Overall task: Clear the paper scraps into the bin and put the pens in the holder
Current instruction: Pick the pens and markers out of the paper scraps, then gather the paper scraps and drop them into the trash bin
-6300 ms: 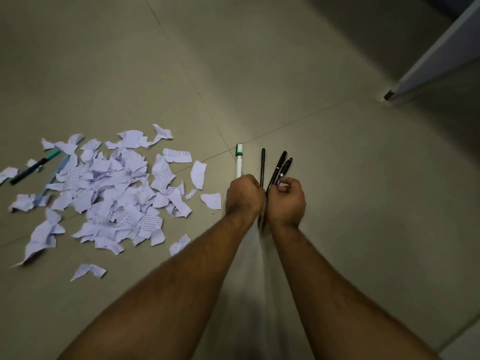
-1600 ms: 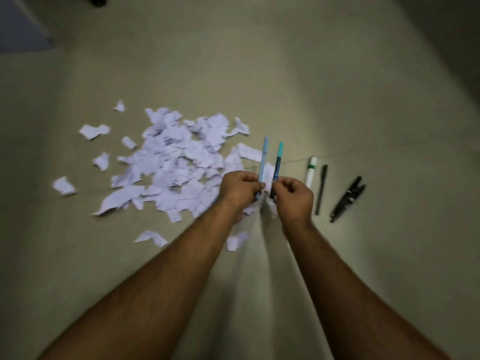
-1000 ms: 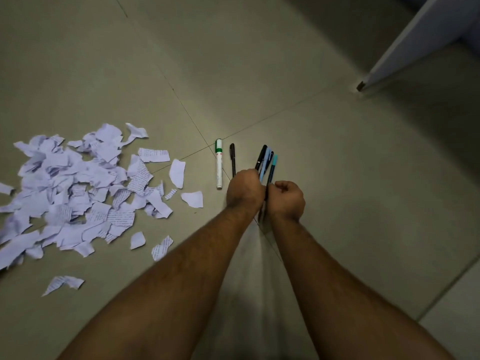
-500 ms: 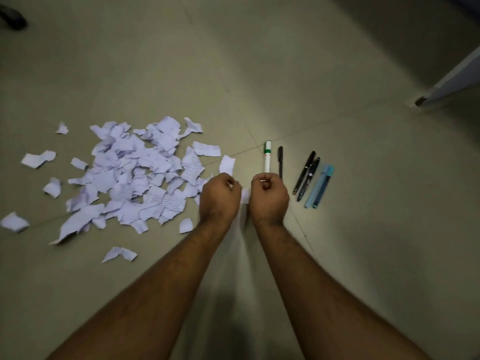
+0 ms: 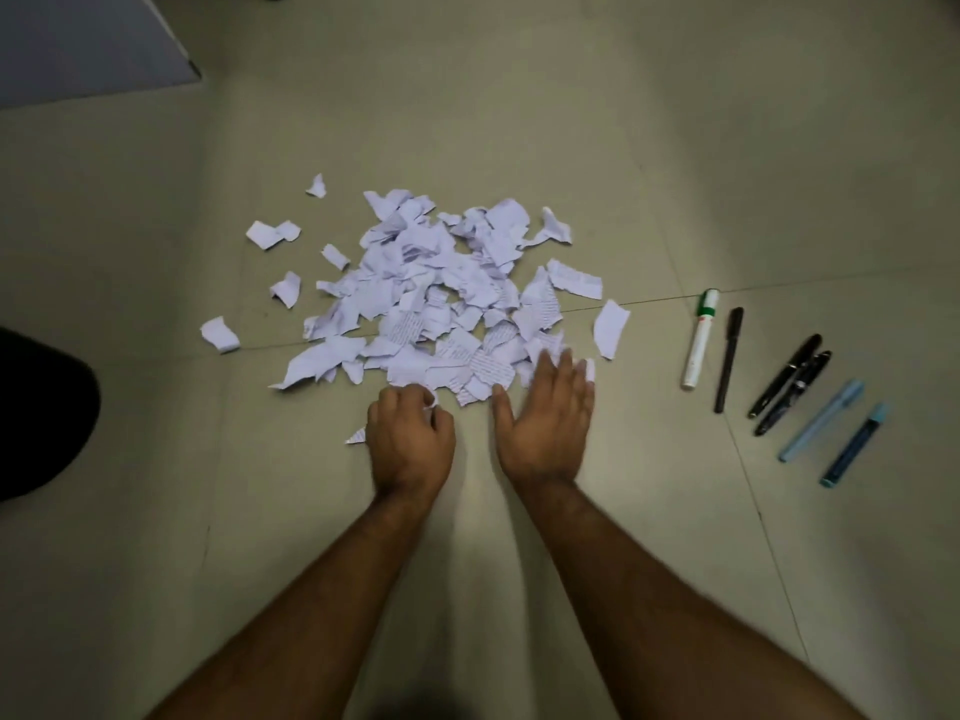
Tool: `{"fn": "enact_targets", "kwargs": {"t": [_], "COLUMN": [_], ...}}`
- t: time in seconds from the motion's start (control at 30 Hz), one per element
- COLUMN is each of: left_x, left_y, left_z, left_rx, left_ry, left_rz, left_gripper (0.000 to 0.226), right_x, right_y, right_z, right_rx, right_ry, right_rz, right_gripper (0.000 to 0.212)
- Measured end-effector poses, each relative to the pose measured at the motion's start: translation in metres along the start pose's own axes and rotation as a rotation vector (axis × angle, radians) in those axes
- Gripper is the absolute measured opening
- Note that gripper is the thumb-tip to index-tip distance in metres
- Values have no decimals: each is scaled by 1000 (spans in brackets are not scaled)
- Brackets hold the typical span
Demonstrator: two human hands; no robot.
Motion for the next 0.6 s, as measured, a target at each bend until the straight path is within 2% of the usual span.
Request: {"fn": "enact_targets", "kwargs": {"t": [0.1, 0.17, 0.27, 0.37, 0.47, 0.53, 0.6], "left_x": [-13, -20, -28, -31, -29, -33, -43], "left_y": [-3, -11, -22, -20, -9, -9, -18], "left_z": [1, -5, -25, -38, -27, -21, -27], "left_rx": [96, 102, -76, -246, -182, -44, 59], "left_ry": [10, -7, -101, -168, -71, 16, 11], "left_rz": [-8, 52, 142, 88, 56, 63, 139], "left_gripper": [6, 10, 25, 39, 31, 23, 15], "right_x": [-13, -19, -27, -29, -29, -34, -43], "right_y": [7, 7, 11, 19, 20, 22, 27], "right_z": [-22, -22, -12, -14, -20, -31, -50], "right_rx": [-168, -187, 50, 171, 159, 99, 55], "right_ry": [-53, -82, -76, -85, -141, -189, -207], "right_rz": [2, 30, -20, -138, -132, -107, -91], "right_gripper": [63, 62, 75, 88, 88, 88, 90]}}
Point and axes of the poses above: each hand's wrist, its own x-axis away from the middle knuckle, its own y-axis out of the palm, z = x × y, the point moved 3 cm from there along -x, towards the middle knuckle, and after that the axes turned 1 degree about x, right-handed, at the moved point
